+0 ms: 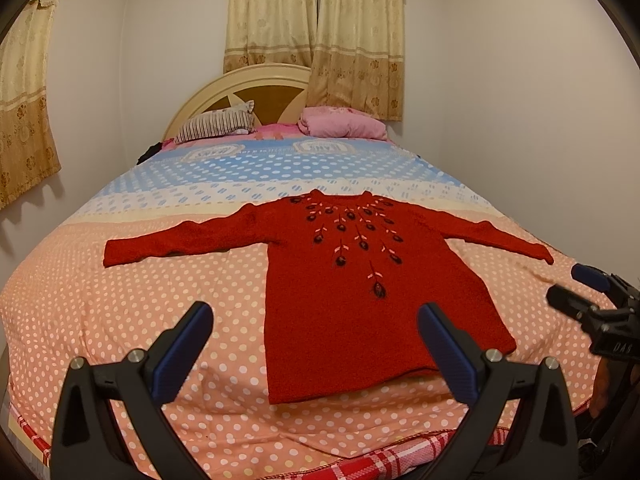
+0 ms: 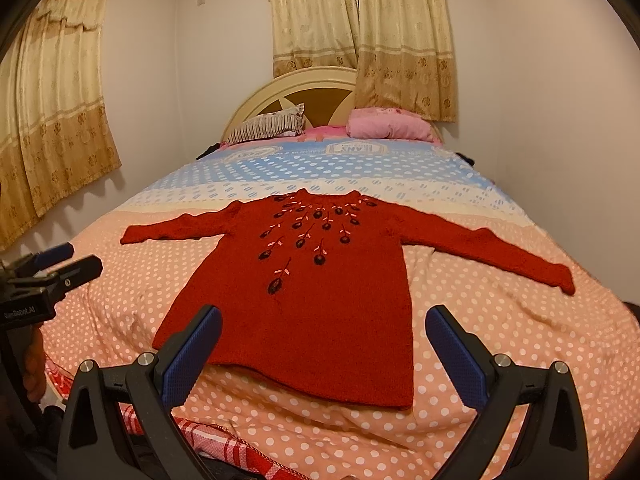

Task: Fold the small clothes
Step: 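Reach the right gripper to the sweater sleeve cuff and grasp it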

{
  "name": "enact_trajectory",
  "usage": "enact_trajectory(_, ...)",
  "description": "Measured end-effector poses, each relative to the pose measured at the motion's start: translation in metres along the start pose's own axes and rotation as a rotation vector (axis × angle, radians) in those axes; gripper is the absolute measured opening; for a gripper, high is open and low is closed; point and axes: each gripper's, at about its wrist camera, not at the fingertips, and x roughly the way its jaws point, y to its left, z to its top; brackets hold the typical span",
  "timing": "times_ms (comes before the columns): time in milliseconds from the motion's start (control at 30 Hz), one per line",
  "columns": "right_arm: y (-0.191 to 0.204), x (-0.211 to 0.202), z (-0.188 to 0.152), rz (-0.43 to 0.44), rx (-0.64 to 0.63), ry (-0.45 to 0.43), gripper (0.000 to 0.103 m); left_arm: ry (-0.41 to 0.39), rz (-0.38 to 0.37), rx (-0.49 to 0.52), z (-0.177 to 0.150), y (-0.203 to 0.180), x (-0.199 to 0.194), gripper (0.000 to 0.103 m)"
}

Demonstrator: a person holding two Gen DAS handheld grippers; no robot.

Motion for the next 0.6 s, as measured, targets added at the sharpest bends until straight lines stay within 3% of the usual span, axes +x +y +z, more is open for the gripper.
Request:
enact_trajectory(100,-0.018,0.009,-0.001,0.011,0.039,0.009,0.102,0.018,-0.011,0.002,-0.002,0.004,0.012,0.103)
enact_trajectory(267,-0.066,0.033,-0.005,-0.061,0.123,0.051,0.102,0.041,-0.011,0.017,0.003,0.011,0.038,0.103)
enact_trajectory(600,-0.203,0.075,-0.011,-0.122,0.416,0.115,0.102,0.079,0.055,0.072,0.031,0.019,0.109,0.103)
